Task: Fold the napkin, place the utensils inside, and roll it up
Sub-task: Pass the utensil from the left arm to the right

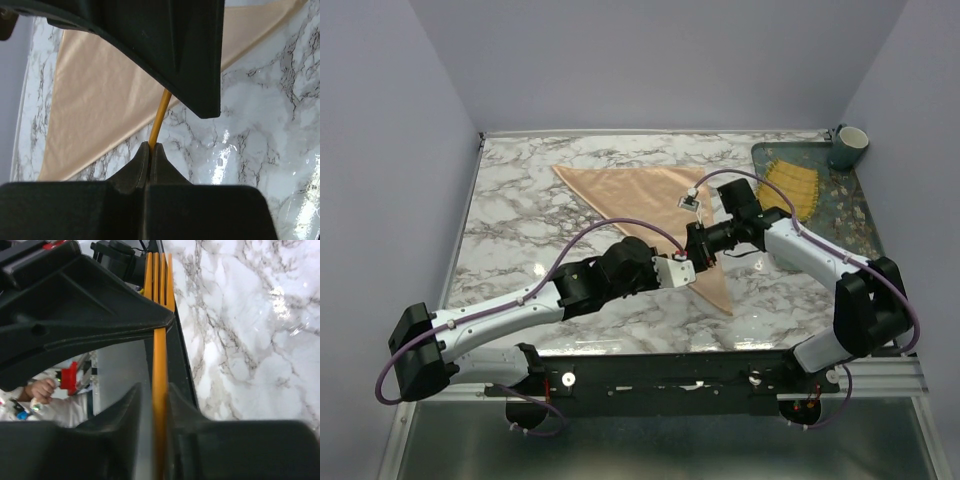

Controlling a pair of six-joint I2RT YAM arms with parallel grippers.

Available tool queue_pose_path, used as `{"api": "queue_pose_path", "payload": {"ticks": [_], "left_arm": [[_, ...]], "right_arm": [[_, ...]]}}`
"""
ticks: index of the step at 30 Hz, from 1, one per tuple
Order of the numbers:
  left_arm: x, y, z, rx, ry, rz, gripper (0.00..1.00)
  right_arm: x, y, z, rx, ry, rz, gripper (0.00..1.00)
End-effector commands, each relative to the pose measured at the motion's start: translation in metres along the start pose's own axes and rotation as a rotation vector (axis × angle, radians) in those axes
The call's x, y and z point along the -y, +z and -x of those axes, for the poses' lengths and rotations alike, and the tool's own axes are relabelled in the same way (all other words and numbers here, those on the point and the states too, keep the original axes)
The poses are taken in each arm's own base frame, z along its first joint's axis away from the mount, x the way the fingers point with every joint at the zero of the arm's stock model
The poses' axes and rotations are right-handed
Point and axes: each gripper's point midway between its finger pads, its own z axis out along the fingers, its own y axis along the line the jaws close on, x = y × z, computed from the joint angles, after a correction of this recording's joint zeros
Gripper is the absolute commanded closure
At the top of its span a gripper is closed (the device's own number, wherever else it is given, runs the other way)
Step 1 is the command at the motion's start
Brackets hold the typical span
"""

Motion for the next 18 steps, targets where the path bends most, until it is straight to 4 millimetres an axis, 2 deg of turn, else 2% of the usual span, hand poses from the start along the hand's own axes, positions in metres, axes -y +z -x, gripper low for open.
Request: {"api": "queue_pose_path", "payload": {"ticks": [1, 2, 3, 4, 5, 6, 7, 8, 10, 11, 13, 14, 15, 16, 17, 18], "left_arm": [[-0.003, 0.001, -0.006, -0.033, 0.066, 0.042, 1.00], [-0.010, 0.000, 0.003, 0.002, 0.054, 0.076, 1.00], [-0.020, -0.002, 0.001, -0.005, -0.012, 0.145, 0.99], [-0.029, -0.004, 0.005, 0.013, -0.076, 0.183, 0.69], [-0.046, -0.008, -0.001, 0.008, -0.145, 0.216, 0.57], [-0.044, -0.008, 0.005, 0.047, -0.188, 0.160, 0.50], [-0.050, -0.012, 0.013, 0.081, -0.297, 0.160, 0.17], [-0.064, -0.018, 0.015, 0.114, -0.364, 0.191, 0.11], [-0.072, -0.026, 0.026, 0.182, -0.533, 0.199, 0.08], [-0.080, -0.034, 0.036, 0.245, -0.601, 0.207, 0.07], [-0.097, -0.042, 0.038, 0.301, -0.733, 0.231, 0.06], [-0.103, -0.043, 0.040, 0.328, -0.888, 0.238, 0.04], [-0.123, -0.047, 0.025, 0.328, -0.996, 0.287, 0.03], [-0.132, -0.047, 0.020, 0.335, -1.106, 0.295, 0.02], [-0.125, -0.038, 0.020, 0.332, -1.270, 0.186, 0.01], [-0.128, -0.034, 0.017, 0.336, -1.362, 0.144, 0.01]], "right_arm": [[-0.008, 0.006, 0.002, -0.022, -0.023, 0.055, 0.83], [-0.006, 0.007, 0.004, -0.019, -0.026, 0.036, 0.86], [-0.005, 0.006, 0.009, -0.001, -0.055, 0.007, 0.89], [-0.003, 0.005, 0.013, 0.020, -0.046, -0.024, 0.97], [0.010, 0.005, 0.013, 0.042, -0.048, -0.103, 1.00], [0.014, 0.004, 0.020, 0.078, -0.091, -0.145, 0.99], [0.012, -0.001, 0.027, 0.122, -0.108, -0.185, 1.00], [0.027, -0.003, 0.026, 0.156, -0.105, -0.266, 0.99], [0.029, -0.009, 0.043, 0.251, -0.178, -0.324, 1.00], [0.039, -0.011, 0.048, 0.283, -0.196, -0.390, 0.99], [0.051, -0.012, 0.050, 0.328, -0.220, -0.447, 0.99], [0.053, -0.013, 0.058, 0.369, -0.252, -0.477, 1.00], [0.052, -0.014, 0.067, 0.406, -0.286, -0.488, 0.99], [0.056, -0.013, 0.067, 0.419, -0.294, -0.510, 0.99], [0.059, -0.010, 0.071, 0.432, -0.314, -0.535, 0.99], [0.058, -0.009, 0.076, 0.447, -0.336, -0.543, 0.99]]}}
